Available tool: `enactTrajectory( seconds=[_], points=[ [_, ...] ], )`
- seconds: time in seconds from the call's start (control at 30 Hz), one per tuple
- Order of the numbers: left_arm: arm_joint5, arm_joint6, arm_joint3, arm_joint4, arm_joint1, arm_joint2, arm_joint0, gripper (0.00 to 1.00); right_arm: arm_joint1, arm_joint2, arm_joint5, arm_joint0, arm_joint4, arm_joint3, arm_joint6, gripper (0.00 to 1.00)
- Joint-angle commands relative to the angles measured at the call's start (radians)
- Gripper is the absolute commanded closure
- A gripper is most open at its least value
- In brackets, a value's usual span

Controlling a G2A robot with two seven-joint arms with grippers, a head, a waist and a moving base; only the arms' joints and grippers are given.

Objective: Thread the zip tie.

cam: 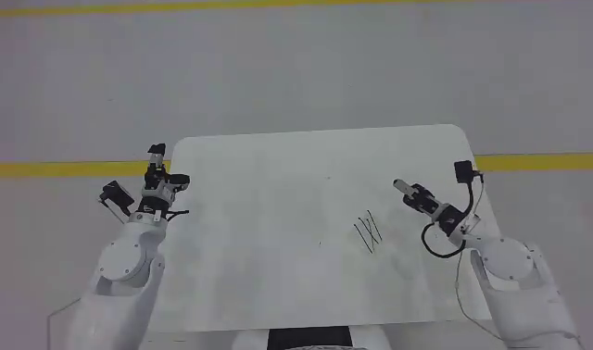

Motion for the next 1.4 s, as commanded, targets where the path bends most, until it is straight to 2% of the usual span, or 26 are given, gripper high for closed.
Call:
enactTrajectory(
  seconds=[0.0,0.23,0.27,0.3,0.47,0.63,0.67,1.13,1.23,1.3,1.37],
  points=[
    [0.0,0.0,0.0,0.0,0.0,0.0,0.0,0.0,0.0,0.0,-0.001,0.0,0.01,0.0,0.0,0.0],
    [0.0,0.0,0.0,0.0,0.0,0.0,0.0,0.0,0.0,0.0,-0.001,0.0,0.01,0.0,0.0,0.0],
    [0.0,0.0,0.0,0.0,0.0,0.0,0.0,0.0,0.002,-0.009,-0.024,0.008,-0.018,-0.022,0.03,0.0],
    [0.0,0.0,0.0,0.0,0.0,0.0,0.0,0.0,0.009,-0.019,-0.061,0.033,-0.084,-0.022,0.105,0.0],
    [0.0,0.0,0.0,0.0,0.0,0.0,0.0,0.0,0.022,-0.062,-0.115,0.132,-0.162,0.001,0.279,0.0],
    [0.0,0.0,0.0,0.0,0.0,0.0,0.0,0.0,0.036,-0.138,-0.127,0.227,-0.286,0.02,0.474,0.0],
    [0.0,0.0,0.0,0.0,0.0,0.0,0.0,0.0,0.04,-0.174,-0.127,0.242,-0.308,0.018,0.541,0.0],
    [0.0,0.0,0.0,0.0,0.0,0.0,0.0,0.0,0.04,-0.174,-0.127,0.242,-0.308,0.018,0.541,0.0],
    [0.0,0.0,0.0,0.0,0.0,0.0,0.0,0.0,0.051,-0.21,-0.127,0.25,-0.461,-0.054,0.585,0.0],
    [0.0,0.0,0.0,0.0,0.0,0.0,0.0,0.0,0.057,-0.221,-0.127,0.255,-0.496,-0.072,0.604,0.0],
    [0.0,0.0,0.0,0.0,0.0,0.0,0.0,0.0,0.067,-0.254,-0.127,0.276,-0.543,-0.094,0.685,0.0]
  ],
)
